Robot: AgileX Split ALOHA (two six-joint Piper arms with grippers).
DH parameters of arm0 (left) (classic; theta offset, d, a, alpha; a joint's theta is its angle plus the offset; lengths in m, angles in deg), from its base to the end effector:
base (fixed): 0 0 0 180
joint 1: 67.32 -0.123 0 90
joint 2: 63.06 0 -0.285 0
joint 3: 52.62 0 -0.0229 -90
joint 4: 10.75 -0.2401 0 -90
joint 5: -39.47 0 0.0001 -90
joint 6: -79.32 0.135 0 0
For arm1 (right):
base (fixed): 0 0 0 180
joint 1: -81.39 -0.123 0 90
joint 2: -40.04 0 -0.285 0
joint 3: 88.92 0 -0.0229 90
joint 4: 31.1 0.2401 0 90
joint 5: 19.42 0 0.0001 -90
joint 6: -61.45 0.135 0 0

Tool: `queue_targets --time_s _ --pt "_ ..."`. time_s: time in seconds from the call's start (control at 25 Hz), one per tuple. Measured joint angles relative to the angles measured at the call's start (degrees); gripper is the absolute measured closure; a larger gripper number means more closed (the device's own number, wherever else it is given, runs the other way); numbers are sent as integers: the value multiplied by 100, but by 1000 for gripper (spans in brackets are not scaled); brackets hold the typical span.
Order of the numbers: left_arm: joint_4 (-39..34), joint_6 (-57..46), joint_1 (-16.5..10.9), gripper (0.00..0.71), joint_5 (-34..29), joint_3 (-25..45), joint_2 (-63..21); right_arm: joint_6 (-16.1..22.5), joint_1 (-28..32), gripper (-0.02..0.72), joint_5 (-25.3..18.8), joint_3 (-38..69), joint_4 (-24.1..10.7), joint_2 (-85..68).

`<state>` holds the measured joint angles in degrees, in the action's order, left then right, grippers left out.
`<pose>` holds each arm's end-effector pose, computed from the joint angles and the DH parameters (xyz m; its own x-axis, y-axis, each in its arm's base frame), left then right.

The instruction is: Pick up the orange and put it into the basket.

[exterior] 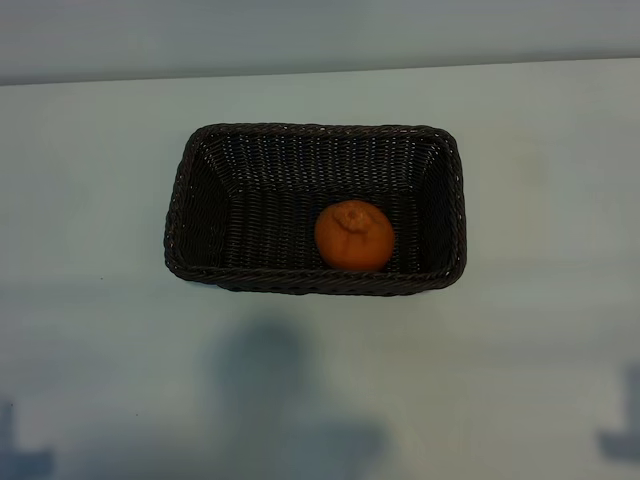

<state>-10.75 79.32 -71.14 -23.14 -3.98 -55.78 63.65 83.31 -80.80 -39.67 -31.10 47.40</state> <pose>0.0218 0.0015 0.2481 -0.4766 -0.0318 -0.8786 -0.0666 0.9978 0.0000 0.0244 -0.0008 0.2473 -0.4674 0.0541 -0.8824 0.0515 0.9981 0.0339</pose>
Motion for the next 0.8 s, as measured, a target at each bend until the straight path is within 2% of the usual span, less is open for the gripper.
queue_targets --time_s 0.8 --pt "0 0 0 185 0 0 0 -10 47 107 0 0 0 0"
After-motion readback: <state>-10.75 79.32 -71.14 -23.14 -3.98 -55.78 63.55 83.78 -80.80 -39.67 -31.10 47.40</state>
